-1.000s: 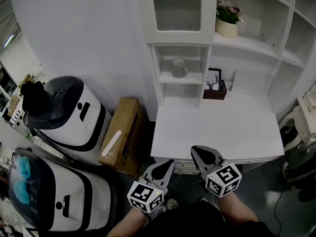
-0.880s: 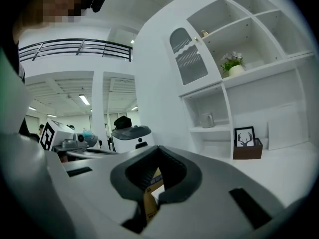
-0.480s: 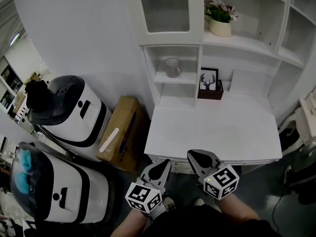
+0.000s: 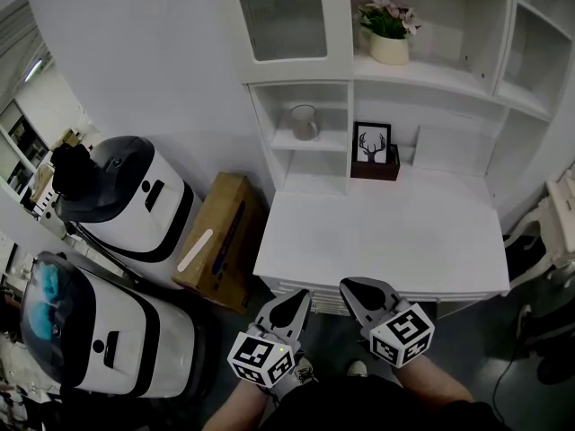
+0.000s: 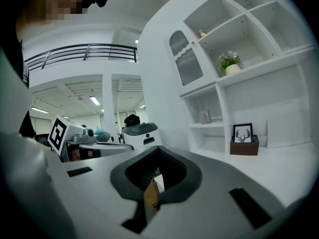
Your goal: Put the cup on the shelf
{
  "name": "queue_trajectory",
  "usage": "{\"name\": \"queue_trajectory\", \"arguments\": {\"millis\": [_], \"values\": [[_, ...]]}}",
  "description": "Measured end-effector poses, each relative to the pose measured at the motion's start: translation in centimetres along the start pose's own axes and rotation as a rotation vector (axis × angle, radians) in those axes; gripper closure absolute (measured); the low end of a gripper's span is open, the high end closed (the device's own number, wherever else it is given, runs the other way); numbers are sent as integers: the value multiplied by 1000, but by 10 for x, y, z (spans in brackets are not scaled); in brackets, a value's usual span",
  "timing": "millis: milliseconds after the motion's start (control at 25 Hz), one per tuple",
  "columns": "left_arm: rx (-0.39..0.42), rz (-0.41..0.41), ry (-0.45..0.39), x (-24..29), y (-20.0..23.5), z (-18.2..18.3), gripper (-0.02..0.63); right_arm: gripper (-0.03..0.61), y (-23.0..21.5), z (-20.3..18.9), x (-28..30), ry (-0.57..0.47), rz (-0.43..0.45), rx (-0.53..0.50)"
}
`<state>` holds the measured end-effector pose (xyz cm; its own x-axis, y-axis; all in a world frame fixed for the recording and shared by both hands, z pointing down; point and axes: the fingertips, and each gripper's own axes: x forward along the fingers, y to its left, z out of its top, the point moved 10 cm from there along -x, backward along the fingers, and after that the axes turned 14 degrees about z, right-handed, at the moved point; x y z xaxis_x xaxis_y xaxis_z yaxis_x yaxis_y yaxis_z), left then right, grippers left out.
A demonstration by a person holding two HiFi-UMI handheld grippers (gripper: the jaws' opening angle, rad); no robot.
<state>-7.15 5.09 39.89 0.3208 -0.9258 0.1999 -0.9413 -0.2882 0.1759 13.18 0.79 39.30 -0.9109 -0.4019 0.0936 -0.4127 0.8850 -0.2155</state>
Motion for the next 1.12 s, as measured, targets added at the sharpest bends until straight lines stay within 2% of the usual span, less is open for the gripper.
{"name": "queue_trajectory", "arguments": {"millis": [1120], "values": [[-5,76,6,-8,-94,-29,609,575,-7,-19,-81,12,115,10]]}}
